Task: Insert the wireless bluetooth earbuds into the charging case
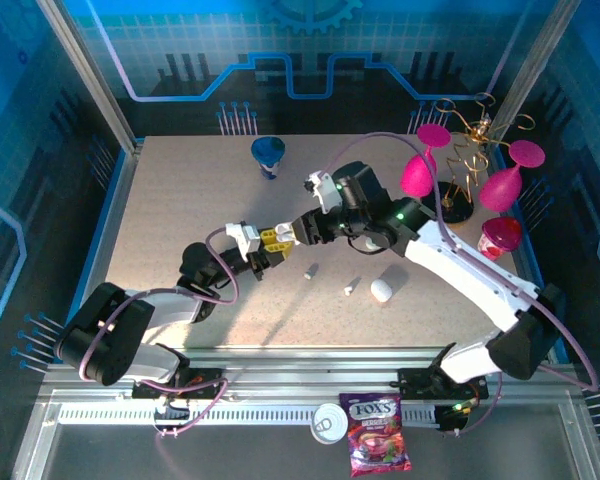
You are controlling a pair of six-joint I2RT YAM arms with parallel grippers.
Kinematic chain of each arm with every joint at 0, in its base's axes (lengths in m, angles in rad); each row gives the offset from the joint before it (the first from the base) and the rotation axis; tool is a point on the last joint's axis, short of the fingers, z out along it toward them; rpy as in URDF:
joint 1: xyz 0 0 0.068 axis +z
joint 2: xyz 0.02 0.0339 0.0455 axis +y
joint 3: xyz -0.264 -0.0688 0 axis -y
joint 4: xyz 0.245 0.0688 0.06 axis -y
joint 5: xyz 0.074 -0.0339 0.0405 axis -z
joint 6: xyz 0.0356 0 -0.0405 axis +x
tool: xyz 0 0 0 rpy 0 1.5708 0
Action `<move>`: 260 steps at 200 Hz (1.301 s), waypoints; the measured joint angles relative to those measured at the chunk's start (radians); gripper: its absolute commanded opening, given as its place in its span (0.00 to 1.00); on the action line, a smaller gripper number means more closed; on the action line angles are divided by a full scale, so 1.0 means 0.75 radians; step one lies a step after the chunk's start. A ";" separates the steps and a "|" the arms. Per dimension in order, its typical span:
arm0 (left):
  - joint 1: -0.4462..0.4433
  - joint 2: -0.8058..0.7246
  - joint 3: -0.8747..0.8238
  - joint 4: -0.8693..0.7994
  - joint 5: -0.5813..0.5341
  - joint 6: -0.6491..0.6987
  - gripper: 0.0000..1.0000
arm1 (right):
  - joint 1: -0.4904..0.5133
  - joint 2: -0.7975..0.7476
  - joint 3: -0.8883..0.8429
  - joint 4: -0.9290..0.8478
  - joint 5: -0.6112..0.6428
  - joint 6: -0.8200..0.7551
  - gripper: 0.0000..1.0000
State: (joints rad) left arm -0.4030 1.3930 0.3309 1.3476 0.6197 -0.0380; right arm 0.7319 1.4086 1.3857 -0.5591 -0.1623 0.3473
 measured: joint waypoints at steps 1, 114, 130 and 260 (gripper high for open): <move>0.000 0.000 0.000 0.001 0.002 0.004 0.00 | -0.001 -0.003 -0.002 0.001 -0.001 -0.001 0.48; 0.000 -0.015 0.000 0.016 0.044 0.141 0.00 | -0.033 0.003 -0.051 0.048 -0.079 0.094 0.30; 0.000 -0.020 0.000 0.017 0.044 0.156 0.00 | -0.032 0.014 -0.054 0.047 -0.079 0.095 0.29; 0.003 -0.029 0.000 -0.030 0.049 0.191 0.00 | -0.023 0.043 -0.060 0.034 -0.039 0.026 0.29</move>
State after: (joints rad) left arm -0.4011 1.3712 0.3309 1.3251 0.6563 0.1055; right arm 0.7143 1.4410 1.3407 -0.5335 -0.1913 0.3668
